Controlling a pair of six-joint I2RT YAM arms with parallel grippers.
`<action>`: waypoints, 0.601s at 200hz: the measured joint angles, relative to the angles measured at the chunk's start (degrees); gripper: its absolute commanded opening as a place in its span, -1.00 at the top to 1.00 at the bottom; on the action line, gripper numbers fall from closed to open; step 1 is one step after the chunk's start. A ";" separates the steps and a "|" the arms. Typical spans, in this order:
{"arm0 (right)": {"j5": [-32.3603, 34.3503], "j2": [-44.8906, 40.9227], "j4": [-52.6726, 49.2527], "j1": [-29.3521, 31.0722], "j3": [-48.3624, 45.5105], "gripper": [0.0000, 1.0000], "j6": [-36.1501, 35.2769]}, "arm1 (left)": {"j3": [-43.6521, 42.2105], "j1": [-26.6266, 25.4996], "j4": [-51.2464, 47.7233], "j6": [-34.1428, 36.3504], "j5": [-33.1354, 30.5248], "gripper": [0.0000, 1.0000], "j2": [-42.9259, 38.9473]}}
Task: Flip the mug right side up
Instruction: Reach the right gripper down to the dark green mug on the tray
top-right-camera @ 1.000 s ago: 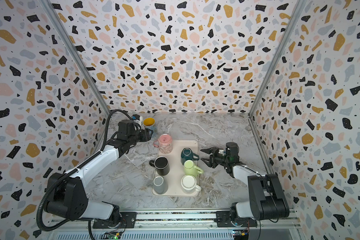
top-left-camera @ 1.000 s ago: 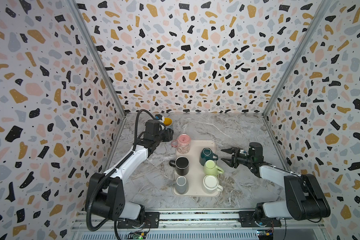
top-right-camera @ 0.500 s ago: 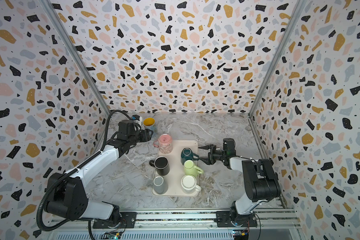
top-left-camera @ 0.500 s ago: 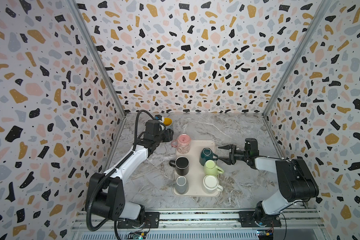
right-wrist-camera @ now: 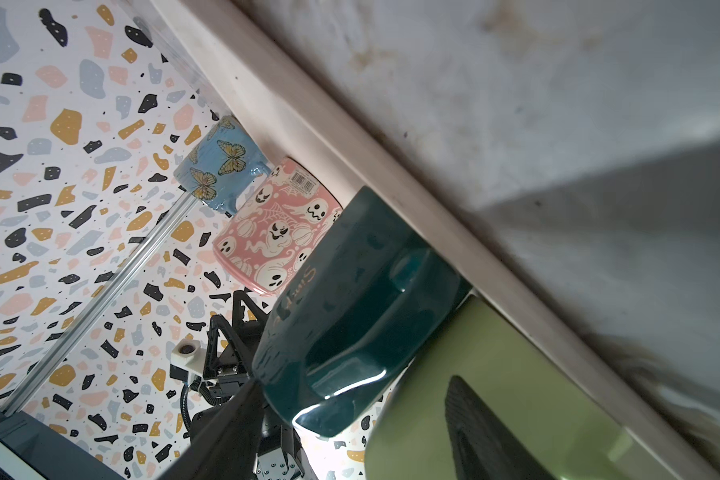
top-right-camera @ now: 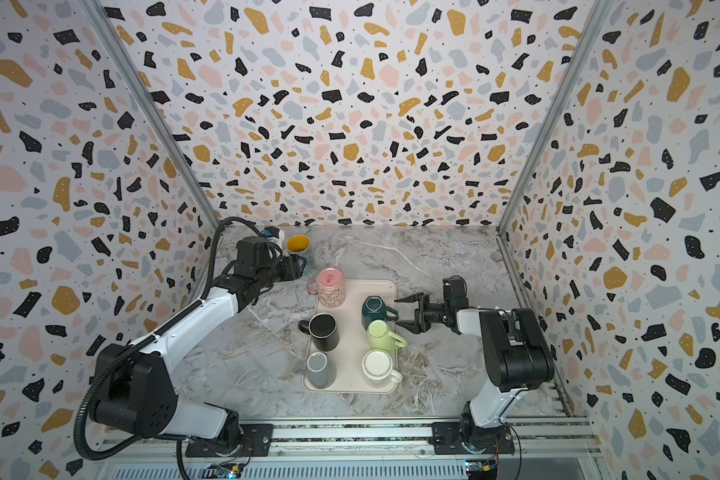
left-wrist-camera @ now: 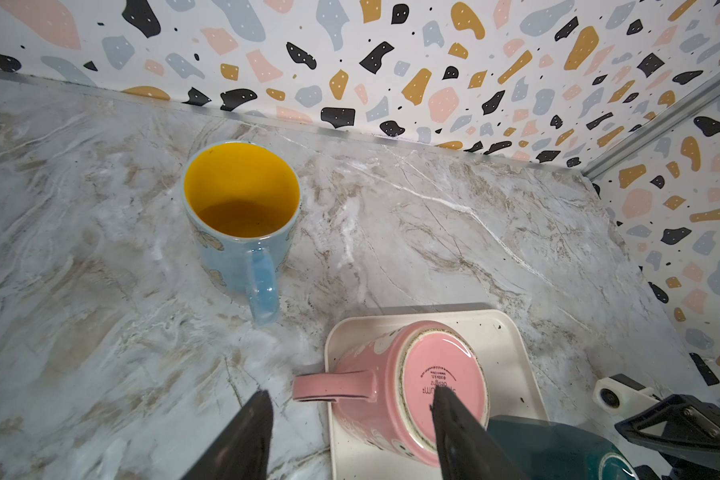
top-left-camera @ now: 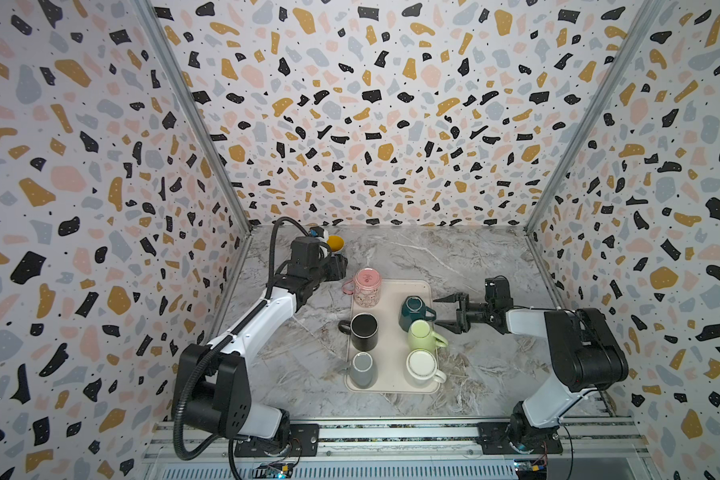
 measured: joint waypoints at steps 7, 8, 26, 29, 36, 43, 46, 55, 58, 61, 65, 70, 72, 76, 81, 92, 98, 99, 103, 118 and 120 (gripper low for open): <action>-0.11 0.52 -0.26 0.11 0.48 -0.41 -0.04 | 0.02 0.00 0.00 0.00 0.00 -0.24 0.07; -0.11 0.59 -0.26 0.11 0.52 -0.41 -0.04 | 0.02 0.00 0.00 -0.02 0.00 -0.24 0.09; -0.22 1.92 -0.22 0.37 1.95 -0.41 -0.15 | 0.09 0.00 -0.02 -0.17 0.02 -0.24 0.42; -0.28 2.12 -0.22 0.39 2.21 -0.41 -0.17 | 0.11 0.00 -0.02 -0.20 0.02 -0.24 0.46; -0.35 2.58 -0.13 0.50 2.67 -0.41 -0.20 | 0.11 0.00 0.00 -0.24 0.02 -0.24 0.59; -0.44 2.97 -0.04 0.66 3.04 -0.40 -0.15 | 0.11 0.00 -0.04 -0.33 0.02 -0.24 0.72; -0.50 3.15 0.02 0.72 3.17 -0.40 -0.17 | 0.11 0.00 -0.04 -0.35 0.02 -0.24 0.76; -0.63 3.58 0.22 0.90 3.41 -0.38 -0.15 | 0.11 0.00 -0.04 -0.37 0.02 -0.24 0.92; -0.68 3.69 0.28 0.94 3.48 -0.38 -0.17 | 0.11 0.00 -0.07 -0.37 0.00 -0.24 0.94; -0.74 3.85 0.37 1.01 3.54 -0.38 -0.15 | 0.11 0.02 -0.09 -0.37 0.02 -0.24 0.96; -0.79 4.02 0.44 1.11 3.61 -0.37 -0.15 | 0.11 0.02 -0.09 -0.37 0.02 -0.24 1.03; -0.85 4.31 0.55 1.22 3.69 -0.36 -0.13 | 0.11 0.02 -0.09 -0.37 0.02 -0.24 1.07; -0.90 4.39 0.57 1.25 3.72 -0.35 -0.13 | 0.11 0.02 -0.09 -0.37 0.00 -0.24 1.09; -0.98 4.61 0.66 1.36 3.78 -0.34 -0.13 | 0.11 0.02 -0.11 -0.39 0.02 -0.24 1.14; -1.03 4.85 0.70 1.46 3.87 -0.31 -0.13 | 0.11 0.02 -0.11 -0.37 0.02 -0.24 1.14; -1.22 5.49 0.90 1.62 4.13 -0.27 -0.04 | 0.11 0.02 -0.22 -0.37 0.02 -0.25 1.16; -1.36 5.88 1.11 1.70 4.28 -0.25 0.00 | 0.11 0.02 -0.26 -0.37 0.02 -0.25 1.16; -1.40 5.95 1.11 1.73 4.33 -0.25 -0.04 | 0.11 0.02 -0.26 -0.37 0.02 -0.25 1.16; -1.49 6.21 1.20 1.84 4.44 -0.24 -0.02 | 0.11 0.02 -0.33 -0.37 0.02 -0.25 1.16; -1.88 6.97 1.57 2.05 4.70 -0.19 0.00 | 0.11 0.02 -0.59 -0.37 0.04 -0.25 1.16; -1.88 7.06 1.57 2.10 4.76 -0.18 -0.07 | 0.11 0.02 -0.66 -0.37 0.04 -0.25 1.16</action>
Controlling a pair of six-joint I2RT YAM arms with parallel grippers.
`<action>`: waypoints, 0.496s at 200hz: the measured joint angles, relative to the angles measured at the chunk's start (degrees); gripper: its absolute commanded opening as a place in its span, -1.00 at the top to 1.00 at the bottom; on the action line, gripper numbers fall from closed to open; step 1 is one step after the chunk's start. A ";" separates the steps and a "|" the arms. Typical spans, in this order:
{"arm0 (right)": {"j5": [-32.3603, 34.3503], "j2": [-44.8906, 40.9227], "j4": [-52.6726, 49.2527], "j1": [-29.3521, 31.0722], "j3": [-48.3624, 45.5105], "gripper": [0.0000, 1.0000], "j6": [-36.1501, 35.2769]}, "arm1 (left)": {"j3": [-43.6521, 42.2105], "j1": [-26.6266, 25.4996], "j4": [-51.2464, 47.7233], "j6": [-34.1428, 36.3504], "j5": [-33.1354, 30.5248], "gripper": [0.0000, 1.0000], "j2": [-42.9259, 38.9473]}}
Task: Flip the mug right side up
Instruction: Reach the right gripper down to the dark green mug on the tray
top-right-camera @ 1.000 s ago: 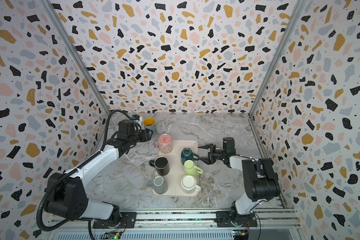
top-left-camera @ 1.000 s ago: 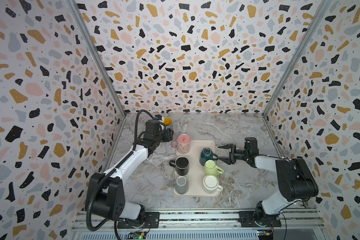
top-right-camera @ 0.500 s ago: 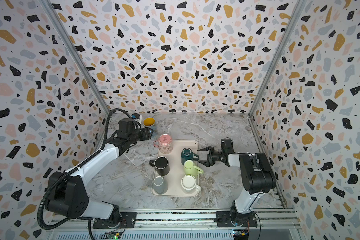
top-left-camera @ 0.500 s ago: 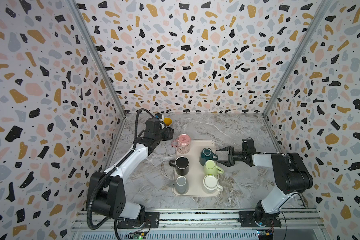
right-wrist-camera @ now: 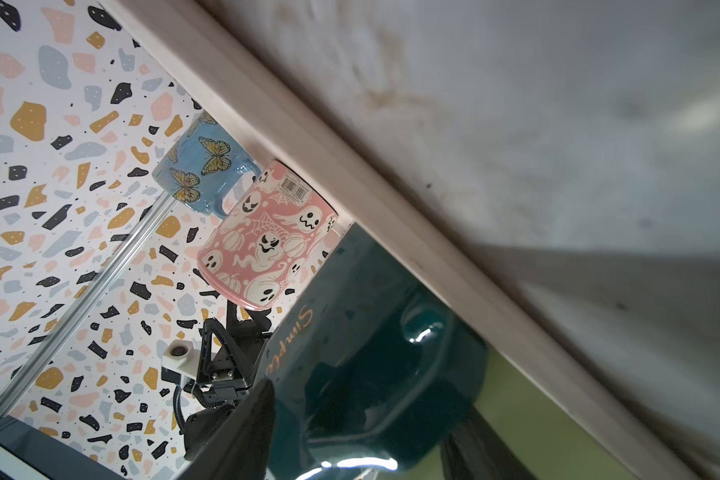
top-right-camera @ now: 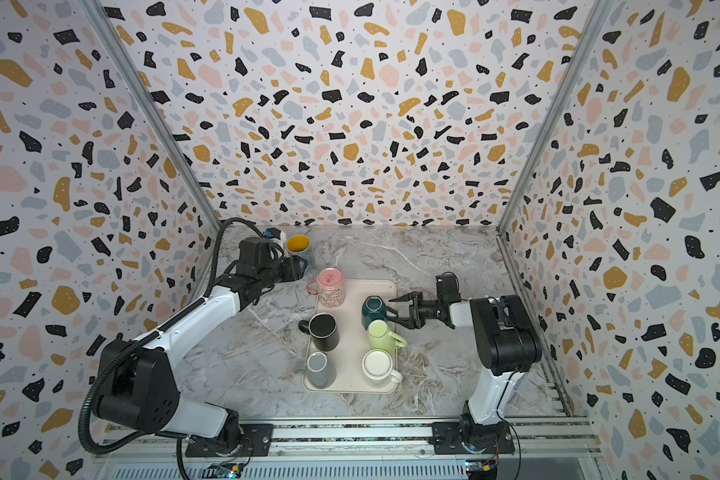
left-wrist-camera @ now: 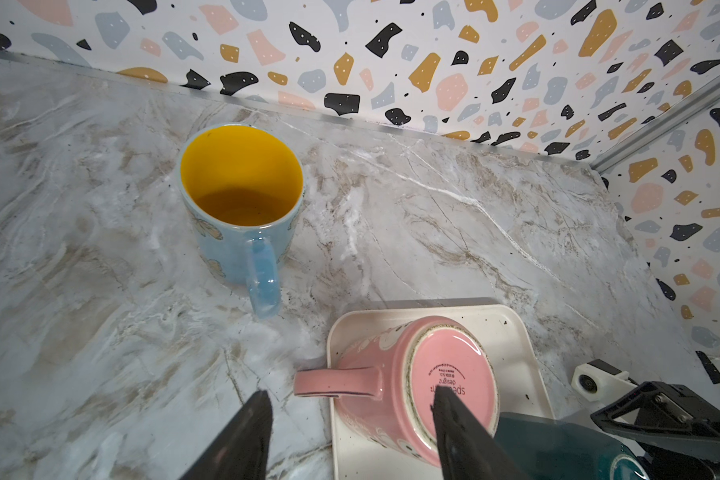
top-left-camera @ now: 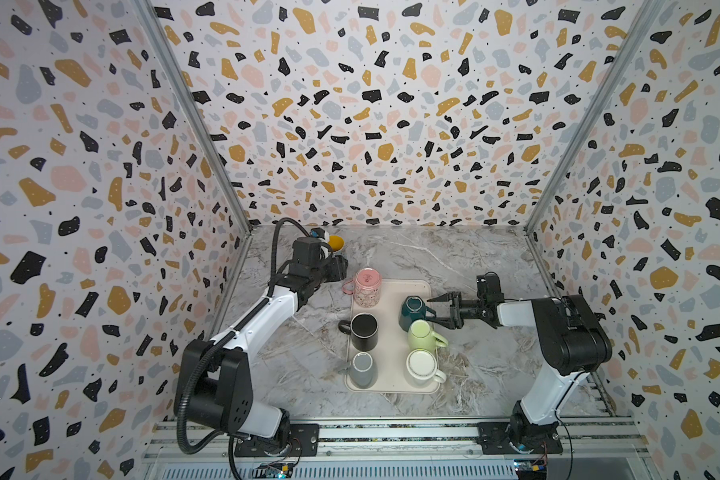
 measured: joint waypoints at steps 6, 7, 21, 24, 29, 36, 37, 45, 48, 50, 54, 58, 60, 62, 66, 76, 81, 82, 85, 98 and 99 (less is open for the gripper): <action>-0.07 0.26 0.02 0.09 0.17 -0.17 0.04 | 0.00 0.00 -0.17 0.00 0.02 -0.25 0.00; -0.11 0.31 0.04 0.11 0.20 -0.16 -0.02 | 0.00 0.00 -0.17 0.00 0.02 -0.25 0.00; -0.26 0.83 0.37 0.33 0.68 -0.13 0.00 | 0.00 0.00 -0.48 0.00 0.02 -0.25 0.02; -0.31 0.92 0.39 0.39 0.79 -0.13 0.04 | 0.00 0.00 -0.55 0.00 0.02 -0.25 0.02; -0.33 1.05 0.46 0.46 0.94 -0.11 0.04 | 0.00 0.00 -0.59 0.00 0.02 -0.25 0.04; -0.37 1.27 0.50 0.57 1.16 -0.09 0.04 | 0.00 0.00 -0.66 0.00 0.02 -0.25 0.04; -0.37 1.27 0.50 0.57 1.18 -0.09 0.07 | 0.00 0.00 -0.66 0.00 0.02 -0.25 0.04; -0.37 1.46 0.66 0.66 1.33 -0.07 0.04 | 0.00 0.00 -0.72 0.00 0.02 -0.25 0.04; -0.37 1.55 0.74 0.70 1.36 -0.06 0.04 | 0.00 0.00 -0.74 0.00 0.02 -0.25 0.04; -0.37 1.60 0.79 0.74 1.38 -0.05 0.04 | 0.00 0.00 -0.74 0.00 0.02 -0.25 0.04; -0.39 1.66 0.87 0.79 1.40 -0.03 0.04 | 0.00 0.00 -0.79 0.02 0.02 -0.25 0.04; -0.42 1.75 0.98 0.79 1.40 -0.02 0.02 | 0.00 0.00 -0.81 0.00 0.02 -0.25 0.04; -0.42 1.77 1.07 0.81 1.40 -0.01 0.02 | 0.00 0.00 -0.83 0.02 0.02 -0.25 0.04; -0.39 1.81 1.14 0.83 1.40 -0.01 0.02 | 0.00 0.00 -0.83 0.02 0.02 -0.25 0.07; -0.44 1.88 1.27 0.85 1.40 0.01 0.02 | 0.00 0.00 -0.87 0.02 0.02 -0.25 0.07; -0.46 2.05 1.53 0.90 1.46 0.04 0.02 | 0.00 0.00 -0.96 0.02 0.02 -0.25 0.09; -0.48 2.10 1.66 0.92 1.49 0.07 0.00 | 0.00 0.00 -1.05 0.02 0.00 -0.26 0.09; -0.46 2.12 1.68 0.92 1.49 0.07 0.02 | 0.00 0.00 -1.05 0.04 0.00 -0.25 0.09; -0.48 2.14 1.73 0.94 1.51 0.08 0.02 | 0.00 0.00 -1.07 0.02 0.00 -0.26 0.09; -0.48 2.23 1.95 1.01 1.51 0.13 0.02 | 0.00 0.00 -1.22 0.04 -0.02 -0.25 0.09; -0.48 2.25 1.97 1.01 1.51 0.14 0.04 | 0.00 0.00 -1.22 0.04 -0.02 -0.26 0.09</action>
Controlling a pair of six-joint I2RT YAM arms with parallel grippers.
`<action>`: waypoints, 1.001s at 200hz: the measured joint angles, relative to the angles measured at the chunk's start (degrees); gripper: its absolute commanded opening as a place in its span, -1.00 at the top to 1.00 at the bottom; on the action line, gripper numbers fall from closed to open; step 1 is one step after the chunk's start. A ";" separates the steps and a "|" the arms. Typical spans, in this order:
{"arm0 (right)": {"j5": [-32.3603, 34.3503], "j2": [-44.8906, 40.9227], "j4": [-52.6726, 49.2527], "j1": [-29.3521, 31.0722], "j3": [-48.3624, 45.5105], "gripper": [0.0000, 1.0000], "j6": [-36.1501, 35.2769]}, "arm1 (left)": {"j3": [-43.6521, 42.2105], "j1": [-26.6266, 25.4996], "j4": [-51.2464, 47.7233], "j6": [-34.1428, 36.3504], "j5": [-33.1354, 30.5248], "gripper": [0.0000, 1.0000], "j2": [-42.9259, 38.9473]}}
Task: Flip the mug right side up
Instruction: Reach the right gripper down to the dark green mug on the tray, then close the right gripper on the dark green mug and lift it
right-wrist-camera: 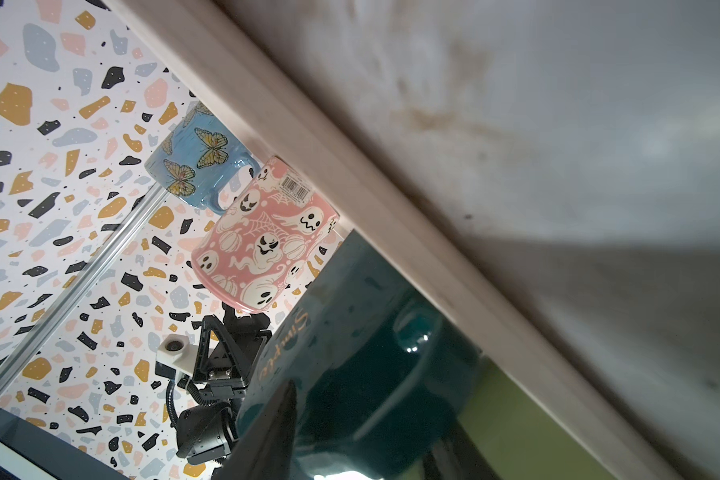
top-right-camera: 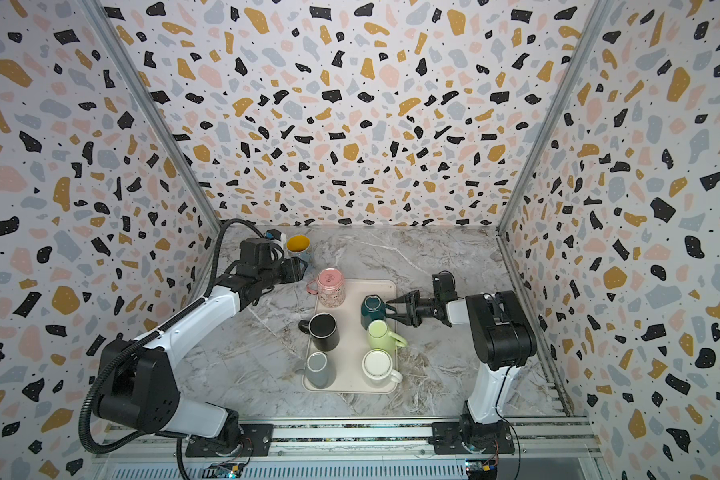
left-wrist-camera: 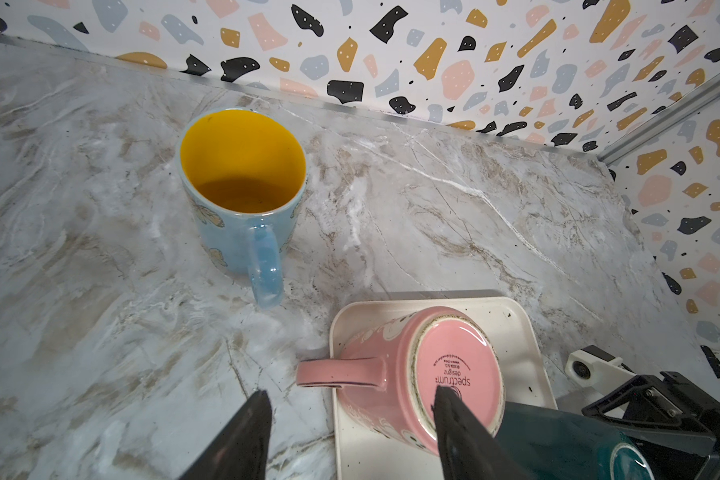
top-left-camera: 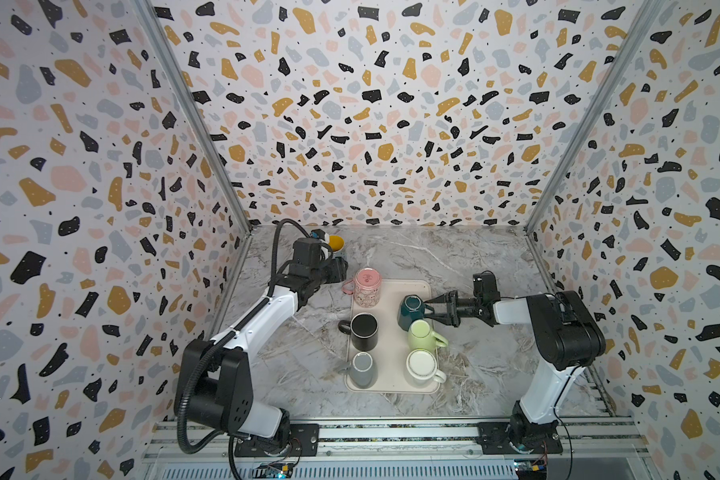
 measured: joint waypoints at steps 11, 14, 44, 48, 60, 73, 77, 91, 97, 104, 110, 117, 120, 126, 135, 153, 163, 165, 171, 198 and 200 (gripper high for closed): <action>-0.04 0.20 0.39 0.04 0.00 0.21 0.02 | 0.00 0.00 -0.17 0.00 0.00 -0.25 0.00; -0.04 0.24 0.55 0.04 0.00 0.22 0.00 | 0.00 0.00 -0.22 0.00 0.00 -0.26 0.00; -0.07 0.70 1.29 0.13 0.37 0.28 0.33 | 0.00 0.00 -0.50 0.04 0.00 -0.26 0.02; -0.02 0.76 1.42 0.15 0.42 0.29 0.48 | 0.00 0.00 -0.52 0.07 0.00 -0.26 0.04; -0.02 1.14 2.14 0.20 0.61 0.31 0.85 | 0.00 0.00 -0.57 0.11 0.00 -0.26 0.11; 0.00 1.53 2.80 0.26 0.83 0.35 1.20 | 0.00 0.00 -0.63 0.17 0.00 -0.26 0.26; 0.00 1.66 3.04 0.26 0.92 0.36 1.33 | 0.00 0.02 -0.63 0.17 0.00 -0.26 0.33; 0.00 1.97 3.69 0.33 1.11 0.40 1.70 | 0.00 0.02 -0.63 0.20 0.00 -0.26 0.48; 0.02 2.10 4.07 0.37 1.22 0.41 2.01 | 0.00 0.07 -0.66 0.20 0.00 -0.26 0.55; 0.07 2.23 4.46 0.39 1.33 0.43 2.34 | 0.00 0.07 -0.68 0.22 0.00 -0.26 0.59; 0.09 2.45 4.85 0.39 1.46 0.44 2.60 | 0.00 0.07 -0.66 0.22 0.00 -0.26 0.63; 0.09 2.69 5.35 0.44 1.62 0.46 2.93 | 0.00 0.07 -0.66 0.22 0.00 -0.26 0.63; 0.13 2.80 5.53 0.44 1.70 0.47 3.06 | 0.00 0.07 -0.66 0.22 0.00 -0.26 0.63; 0.11 2.97 5.92 0.50 1.84 0.48 3.39 | 0.00 0.11 -0.66 0.22 -0.02 -0.26 0.63; 0.15 3.21 6.29 0.52 2.01 0.51 3.72 | 0.00 0.13 -0.66 0.24 0.00 -0.26 0.63; 0.13 3.85 7.04 0.55 2.69 0.55 4.46 | 0.00 0.31 -0.68 0.37 -0.02 -0.27 0.63; 0.11 4.28 7.58 0.55 3.04 0.57 4.76 | 0.00 0.39 -0.68 0.42 -0.02 -0.26 0.66; 0.11 4.37 7.67 0.55 3.13 0.57 4.90 | 0.00 0.39 -0.68 0.42 -0.02 -0.26 0.66; 0.07 4.61 8.02 0.59 3.30 0.58 5.14 | 0.00 0.42 -0.68 0.44 -0.02 -0.27 0.66; 0.07 5.62 9.68 0.63 3.96 0.61 5.90 | 0.15 0.50 -0.79 0.57 -0.02 -0.27 0.83; 0.07 5.64 9.75 0.63 3.96 0.61 5.92 | 0.24 0.50 -0.81 0.59 -0.02 -0.26 0.90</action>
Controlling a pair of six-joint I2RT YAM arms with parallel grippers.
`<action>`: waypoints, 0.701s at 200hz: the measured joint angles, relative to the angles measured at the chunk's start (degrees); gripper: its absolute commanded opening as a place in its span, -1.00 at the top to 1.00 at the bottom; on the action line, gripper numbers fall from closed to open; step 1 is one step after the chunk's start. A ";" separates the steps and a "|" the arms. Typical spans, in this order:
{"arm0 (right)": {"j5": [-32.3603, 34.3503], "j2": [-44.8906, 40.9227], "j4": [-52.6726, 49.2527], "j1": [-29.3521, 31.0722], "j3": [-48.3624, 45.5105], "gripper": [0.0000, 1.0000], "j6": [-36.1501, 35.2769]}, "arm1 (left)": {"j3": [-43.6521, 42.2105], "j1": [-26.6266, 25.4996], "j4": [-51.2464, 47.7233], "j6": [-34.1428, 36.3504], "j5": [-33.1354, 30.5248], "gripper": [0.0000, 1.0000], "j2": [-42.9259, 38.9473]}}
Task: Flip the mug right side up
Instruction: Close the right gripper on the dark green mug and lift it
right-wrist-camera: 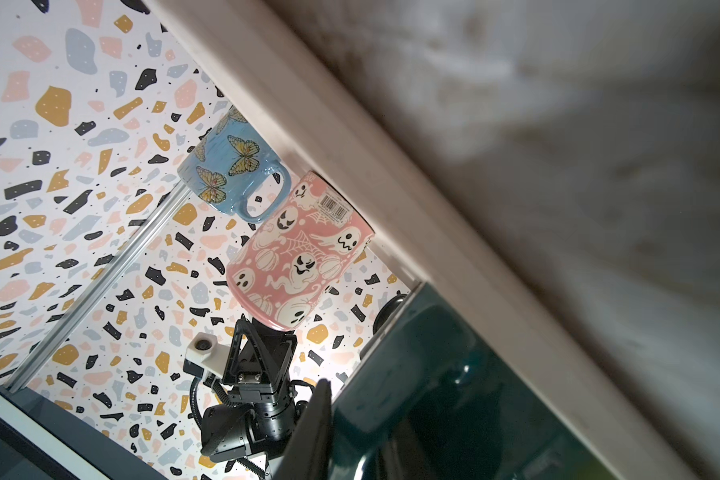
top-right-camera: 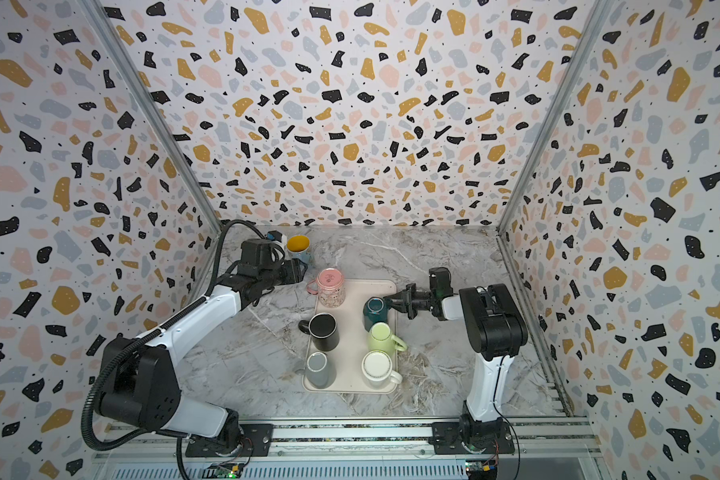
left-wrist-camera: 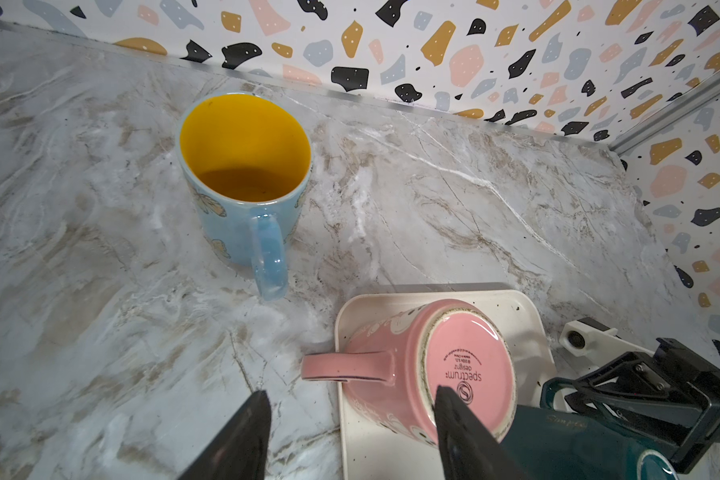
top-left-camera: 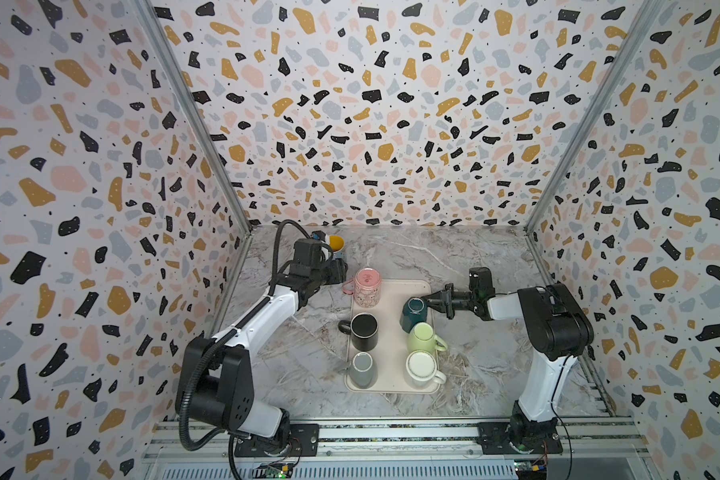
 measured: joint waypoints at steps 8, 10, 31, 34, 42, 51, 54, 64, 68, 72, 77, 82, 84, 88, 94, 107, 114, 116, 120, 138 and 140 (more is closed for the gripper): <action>0.02 0.20 0.37 0.00 0.20 0.64 0.33 | 0.35 0.00 -0.13 0.02 0.00 -0.26 0.31; 0.02 0.22 0.39 0.00 0.24 0.64 0.35 | 0.44 0.02 -0.15 0.02 0.00 -0.26 0.37; 0.15 0.76 1.70 0.02 0.74 0.73 1.49 | 0.68 0.15 -0.13 0.04 0.00 -0.27 0.85; 0.24 0.83 1.86 0.02 0.79 0.75 1.68 | 0.68 0.17 -0.22 0.04 0.00 -0.26 0.90; 0.35 0.96 2.75 0.07 0.85 0.79 2.12 | 0.68 0.20 -0.31 0.04 0.00 -0.27 0.98; 0.39 1.18 3.89 0.11 0.96 0.86 2.97 | 0.68 0.26 -0.33 0.07 0.00 -0.27 1.05; 0.46 1.27 4.07 0.13 1.01 0.87 3.08 | 0.68 0.26 -0.33 0.07 0.00 -0.27 1.05; 0.52 1.66 5.22 0.44 1.20 0.93 3.61 | 0.68 0.26 -0.35 0.11 0.00 -0.27 1.05; 0.52 1.81 5.51 0.52 1.29 0.95 3.82 | 0.68 0.26 -0.35 0.20 -0.02 -0.27 1.05; 0.52 1.99 5.88 0.59 1.38 0.97 4.04 | 0.68 0.26 -0.35 0.22 0.00 -0.27 1.05; 0.52 2.14 6.23 0.61 1.46 1.00 4.28 | 0.68 0.26 -0.37 0.24 0.00 -0.27 1.05; 0.55 2.27 6.56 0.61 1.51 1.00 4.46 | 0.68 0.26 -0.42 0.24 0.00 -0.27 1.05; 0.55 2.34 6.69 0.61 1.51 1.00 4.50 | 0.68 0.26 -0.44 0.24 -0.02 -0.27 1.05; 0.55 2.45 6.97 0.61 1.55 1.00 4.66 | 0.68 0.26 -0.46 0.26 -0.02 -0.27 1.05; 0.55 2.60 7.43 0.61 1.60 1.00 4.92 | 0.68 0.28 -0.48 0.26 -0.02 -0.27 1.05; 0.57 2.95 8.50 0.61 1.70 1.00 5.46 | 0.68 0.31 -0.61 0.26 0.00 -0.27 1.05; 0.74 3.17 9.20 0.61 1.84 1.00 5.79 | 0.68 0.31 -0.68 0.26 -0.02 -0.27 1.05; 0.76 3.21 9.31 0.61 1.86 1.00 5.86 | 0.68 0.31 -0.68 0.26 -0.02 -0.27 1.05; 0.87 3.30 9.62 0.61 1.95 1.00 5.99 | 0.68 0.33 -0.68 0.26 0.00 -0.27 1.05; 1.70 3.61 11.02 0.61 2.54 1.00 6.38 | 0.72 0.31 -0.70 0.26 -0.02 -0.27 1.05; 1.84 3.61 11.17 0.61 2.58 1.00 6.38 | 0.74 0.31 -0.70 0.26 -0.02 -0.27 1.05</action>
